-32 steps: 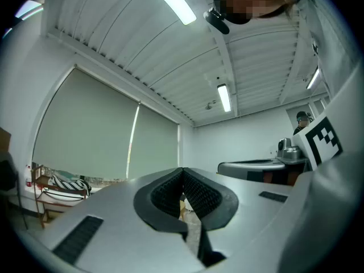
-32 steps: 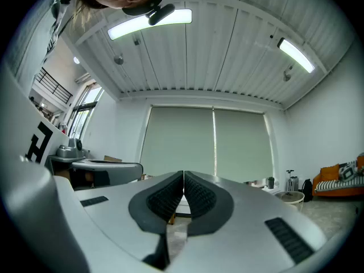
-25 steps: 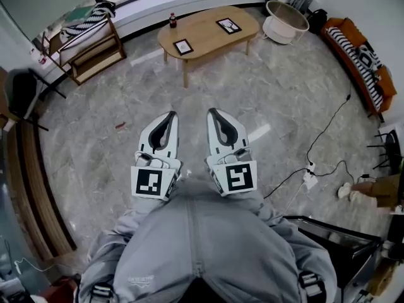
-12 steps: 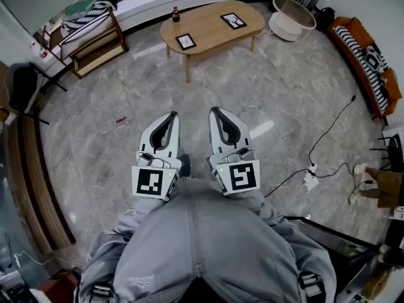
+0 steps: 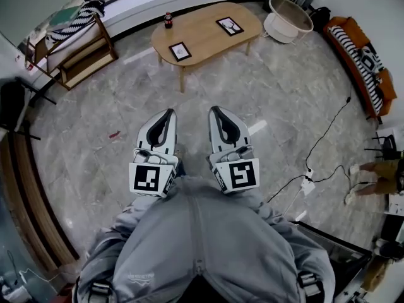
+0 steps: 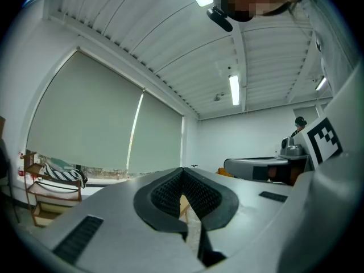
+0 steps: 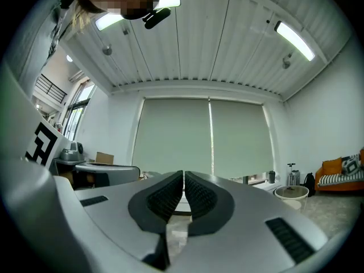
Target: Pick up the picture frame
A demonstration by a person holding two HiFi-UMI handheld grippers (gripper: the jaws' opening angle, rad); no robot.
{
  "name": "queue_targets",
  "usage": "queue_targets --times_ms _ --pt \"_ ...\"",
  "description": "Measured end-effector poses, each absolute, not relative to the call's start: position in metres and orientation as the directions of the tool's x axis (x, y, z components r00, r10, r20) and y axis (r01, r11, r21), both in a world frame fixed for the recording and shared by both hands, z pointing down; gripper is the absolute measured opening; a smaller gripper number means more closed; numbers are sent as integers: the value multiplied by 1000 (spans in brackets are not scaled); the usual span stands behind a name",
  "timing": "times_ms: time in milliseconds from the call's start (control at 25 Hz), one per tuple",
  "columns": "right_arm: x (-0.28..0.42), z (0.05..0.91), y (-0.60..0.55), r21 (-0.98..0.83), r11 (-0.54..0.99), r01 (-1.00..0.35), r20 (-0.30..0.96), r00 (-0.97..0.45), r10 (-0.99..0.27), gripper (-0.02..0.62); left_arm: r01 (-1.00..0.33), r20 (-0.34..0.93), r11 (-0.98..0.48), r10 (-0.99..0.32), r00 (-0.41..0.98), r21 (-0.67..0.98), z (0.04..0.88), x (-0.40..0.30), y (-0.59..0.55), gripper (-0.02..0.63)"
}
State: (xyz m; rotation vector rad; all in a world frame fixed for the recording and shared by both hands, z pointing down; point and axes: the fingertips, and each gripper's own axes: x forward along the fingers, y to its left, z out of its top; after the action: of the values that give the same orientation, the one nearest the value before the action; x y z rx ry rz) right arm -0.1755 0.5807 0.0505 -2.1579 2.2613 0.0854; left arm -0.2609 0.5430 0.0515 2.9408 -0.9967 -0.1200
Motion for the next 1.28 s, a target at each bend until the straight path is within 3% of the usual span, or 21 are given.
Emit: queue_targets --times_ms 480,1000,1280 --pt "-135 52 409 36 -51 -998 -32 50 -998 34 -553 -73 -833 -552 830 18 46 -227 351 17" --pt "-105 69 348 14 -93 -996 9 93 -996 34 -517 -41 -855 -519 854 55 63 -198 288 17" --pt "-103 71 312 20 -45 -999 3 45 -999 34 -545 -42 -836 -548 835 57 68 -198 260 18"
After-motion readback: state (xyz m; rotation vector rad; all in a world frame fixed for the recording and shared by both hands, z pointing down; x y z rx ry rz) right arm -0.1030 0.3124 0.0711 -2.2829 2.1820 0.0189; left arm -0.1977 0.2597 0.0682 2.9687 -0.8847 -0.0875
